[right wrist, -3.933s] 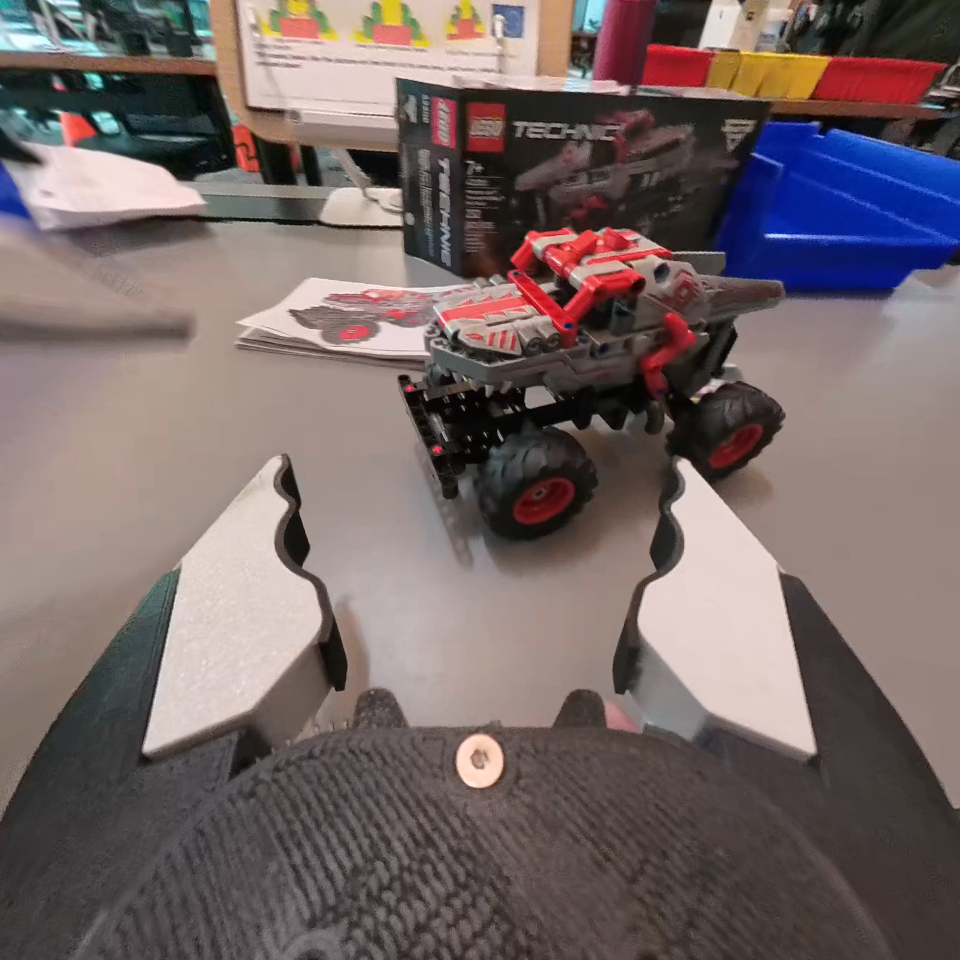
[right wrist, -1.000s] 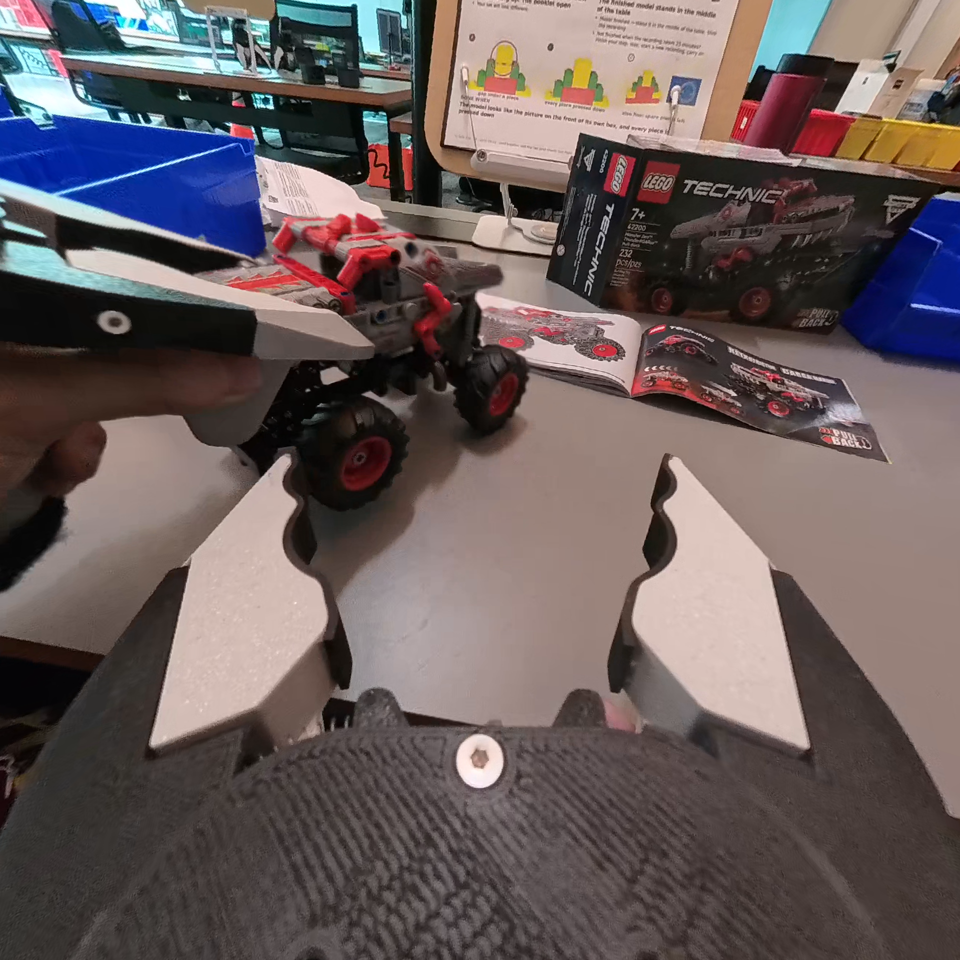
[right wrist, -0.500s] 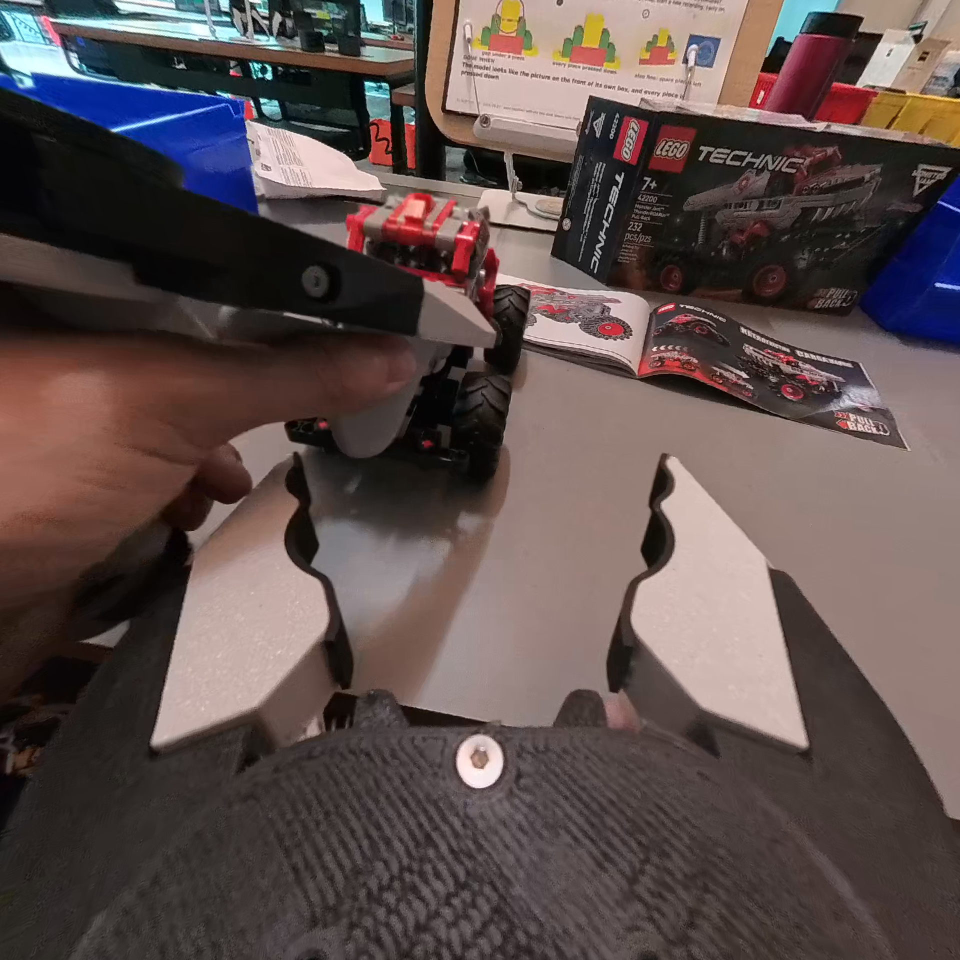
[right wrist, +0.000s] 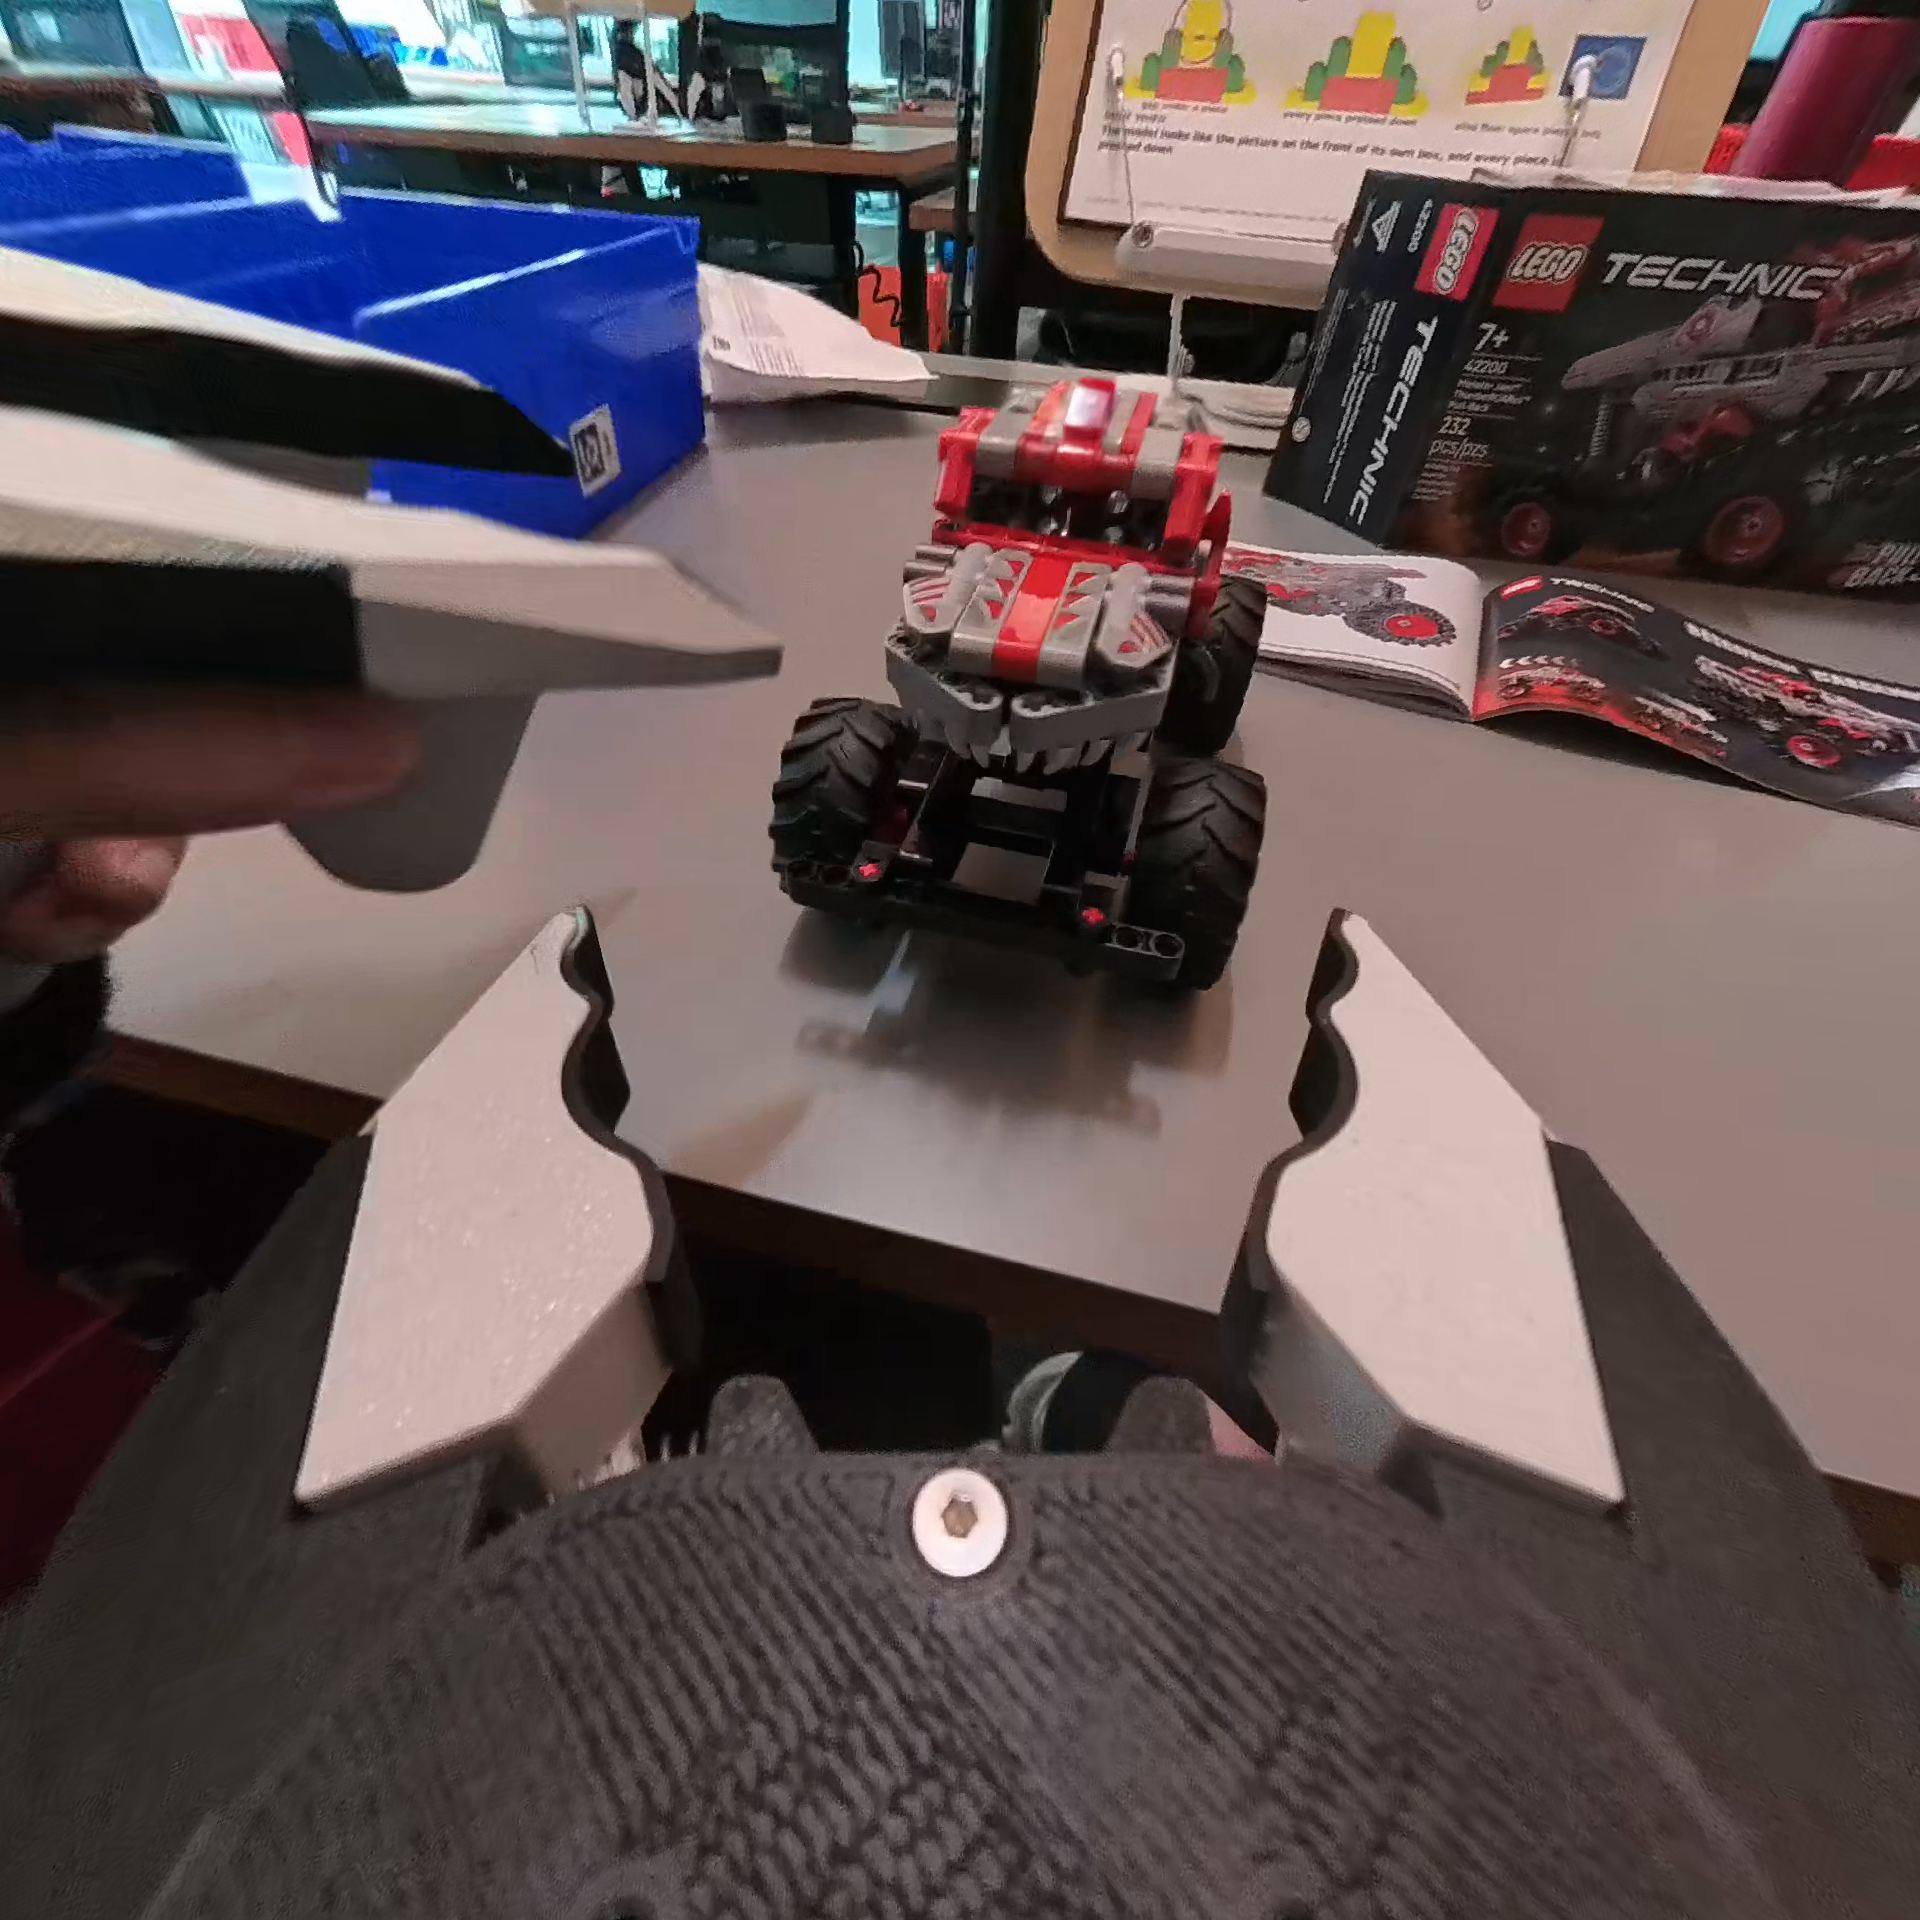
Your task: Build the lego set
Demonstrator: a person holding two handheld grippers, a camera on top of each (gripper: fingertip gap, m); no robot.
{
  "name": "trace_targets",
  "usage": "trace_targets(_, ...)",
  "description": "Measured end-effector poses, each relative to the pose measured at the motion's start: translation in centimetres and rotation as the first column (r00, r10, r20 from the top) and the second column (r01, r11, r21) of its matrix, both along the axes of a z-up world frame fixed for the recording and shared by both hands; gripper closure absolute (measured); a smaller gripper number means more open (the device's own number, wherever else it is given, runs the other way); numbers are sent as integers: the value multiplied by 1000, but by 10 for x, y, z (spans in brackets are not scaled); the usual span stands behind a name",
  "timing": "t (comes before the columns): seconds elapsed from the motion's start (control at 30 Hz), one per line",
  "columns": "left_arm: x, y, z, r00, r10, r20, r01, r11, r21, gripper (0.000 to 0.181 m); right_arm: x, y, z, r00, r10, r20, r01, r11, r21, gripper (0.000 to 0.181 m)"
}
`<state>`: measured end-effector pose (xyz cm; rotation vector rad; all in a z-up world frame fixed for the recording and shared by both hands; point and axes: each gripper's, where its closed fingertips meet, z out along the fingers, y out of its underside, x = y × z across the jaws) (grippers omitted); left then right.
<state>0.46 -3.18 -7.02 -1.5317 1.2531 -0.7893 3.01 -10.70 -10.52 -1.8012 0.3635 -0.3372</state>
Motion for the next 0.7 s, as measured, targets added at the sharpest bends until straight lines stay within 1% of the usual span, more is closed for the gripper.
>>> trace_targets(0.07, -9, -9, -11, 997, -75, -10, 75, 997, -9, 98, 0, -3, -1, 1000, -8, 0, 8, 1000, -4, 49)
trace_targets(0.17, -18, -18, -18, 988, -154, -22, 154, 988, 2, 100, -3, -5, 0, 1000, -4, -28, 4, 1000, -7, 50)
trace_targets(0.23, -21, -22, -24, 978, -197, -66, 199, 979, 38, 108, -5, -7, 8, 1000, -8, -16, 8, 1000, 6, 50)
trace_targets(0.3, -21, -20, -30, 971, -217, -105, 226, 970, 88, 113, -11, -7, 11, 1000, 3, -24, -3, 1000, 6, 51)
trace_targets(0.33, -21, -20, -35, 963, -237, -130, 250, 964, 91, 115, -14, -6, 13, 999, 12, -34, -11, 1000, 11, 52)
trace_targets(0.4, -21, -19, -45, 940, -289, -183, 307, 949, 77, 108, -17, -7, 15, 1000, 16, -22, -16, 1000, 5, 52)
trace_targets(0.53, -21, -13, -55, 894, -373, -247, 403, 912, 82, 104, -17, -9, 17, 1000, 10, -9, -10, 1000, 4, 51)
trace_targets(0.7, -6, -19, -70, 801, -492, -340, 543, 837, 69, 102, -15, -3, 14, 1000, 7, -17, -7, 1000, -1, 51)
